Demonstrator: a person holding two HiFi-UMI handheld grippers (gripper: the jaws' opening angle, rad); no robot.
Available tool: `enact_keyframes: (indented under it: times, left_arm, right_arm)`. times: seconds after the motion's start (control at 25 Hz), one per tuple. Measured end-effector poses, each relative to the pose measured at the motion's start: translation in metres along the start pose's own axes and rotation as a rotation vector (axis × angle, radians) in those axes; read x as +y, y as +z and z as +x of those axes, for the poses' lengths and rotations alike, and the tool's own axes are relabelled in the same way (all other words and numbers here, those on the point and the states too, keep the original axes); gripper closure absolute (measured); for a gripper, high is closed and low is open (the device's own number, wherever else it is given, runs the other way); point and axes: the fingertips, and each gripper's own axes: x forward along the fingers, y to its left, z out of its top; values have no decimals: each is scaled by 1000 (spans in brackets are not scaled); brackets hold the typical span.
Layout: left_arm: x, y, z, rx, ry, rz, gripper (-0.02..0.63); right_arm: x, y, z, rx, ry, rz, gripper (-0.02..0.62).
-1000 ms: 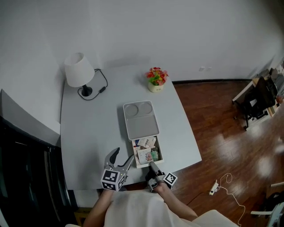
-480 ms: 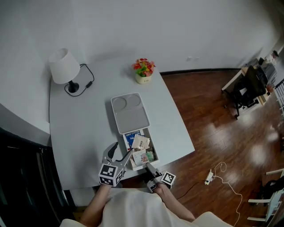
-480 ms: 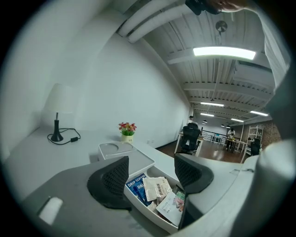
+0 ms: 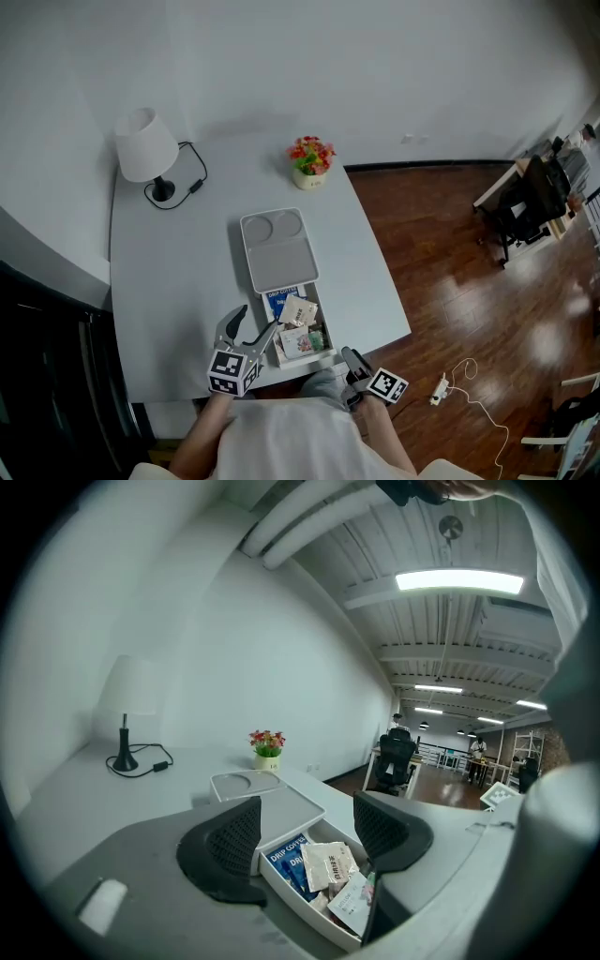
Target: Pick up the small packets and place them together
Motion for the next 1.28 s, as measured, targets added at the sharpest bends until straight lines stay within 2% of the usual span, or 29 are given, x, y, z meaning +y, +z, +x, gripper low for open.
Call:
enact_keyframes:
  times: [0.24,0.36,0.6,0.76,0.88,1.08,1.28]
  left_arm:
    - [7,9,0,-33,41,13,313]
    - [12,19,-2,-57,80,53,314]
    - [25,41,-8,-118,162,66,316]
    - [29,53,-13,-152,190,83,314]
    - [34,58,-15,-166,222,95,290]
    - [37,67,-20,-204,260,97,288]
    - [39,67,-19,-204,268,111,285]
  right_arm:
    - [55,66,31,-24,5,-521,275]
    - [98,81,61,-15,58,-766,275]
    - [173,88,119,-12,204,-1035,275]
    - [206,83,143,-17,276,-1163,275]
    - [225,79,151,-25,312,-1228,275]
    - [247,72,152,-51,352,-1276,275]
    - [248,68,150,-47,367,-1283,275]
